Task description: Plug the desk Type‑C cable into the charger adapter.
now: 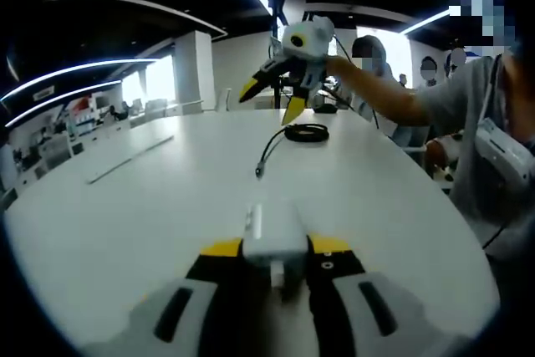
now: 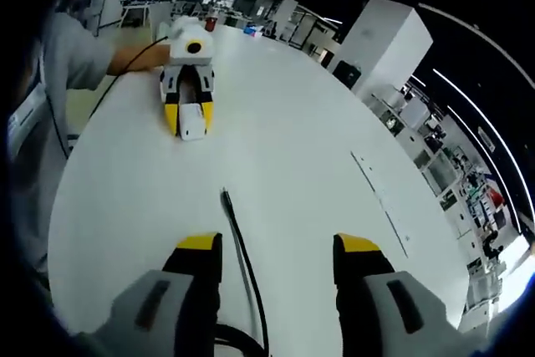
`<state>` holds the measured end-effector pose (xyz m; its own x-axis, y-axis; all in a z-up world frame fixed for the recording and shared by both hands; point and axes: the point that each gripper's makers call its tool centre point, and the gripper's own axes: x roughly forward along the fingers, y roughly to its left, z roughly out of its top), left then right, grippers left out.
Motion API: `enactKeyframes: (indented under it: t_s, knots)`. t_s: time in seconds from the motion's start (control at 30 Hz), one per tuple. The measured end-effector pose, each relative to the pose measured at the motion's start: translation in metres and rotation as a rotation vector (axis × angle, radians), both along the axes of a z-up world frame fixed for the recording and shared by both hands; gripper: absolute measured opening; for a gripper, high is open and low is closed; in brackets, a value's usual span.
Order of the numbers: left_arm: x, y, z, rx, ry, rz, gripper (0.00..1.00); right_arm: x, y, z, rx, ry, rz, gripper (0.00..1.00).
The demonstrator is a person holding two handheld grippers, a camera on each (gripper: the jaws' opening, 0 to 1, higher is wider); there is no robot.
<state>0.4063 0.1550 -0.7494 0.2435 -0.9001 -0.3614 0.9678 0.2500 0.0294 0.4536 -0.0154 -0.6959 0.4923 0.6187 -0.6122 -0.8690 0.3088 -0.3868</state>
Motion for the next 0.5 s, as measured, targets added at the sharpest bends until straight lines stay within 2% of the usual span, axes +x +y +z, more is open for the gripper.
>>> enactKeyframes:
  t_s: [0.17, 0.33, 0.5]
  knots:
    - [-0.0009, -0.0004, 0.0005, -0.002, 0.001, 0.0, 0.27, 0.0071, 0.009, 0.0021, 0.128, -0.006, -0.014, 0.62]
    - [-0.0019, -0.001, 0.0008, -0.003, 0.002, 0.0, 0.27, 0.0078, 0.0088, -0.0039, 0.153, -0.011, -0.005, 0.6]
    - [-0.0015, -0.0009, 0.0012, -0.007, 0.006, -0.001, 0.27, 0.0067, 0.0113, 0.0029, 0.236, -0.017, 0.014, 0.59]
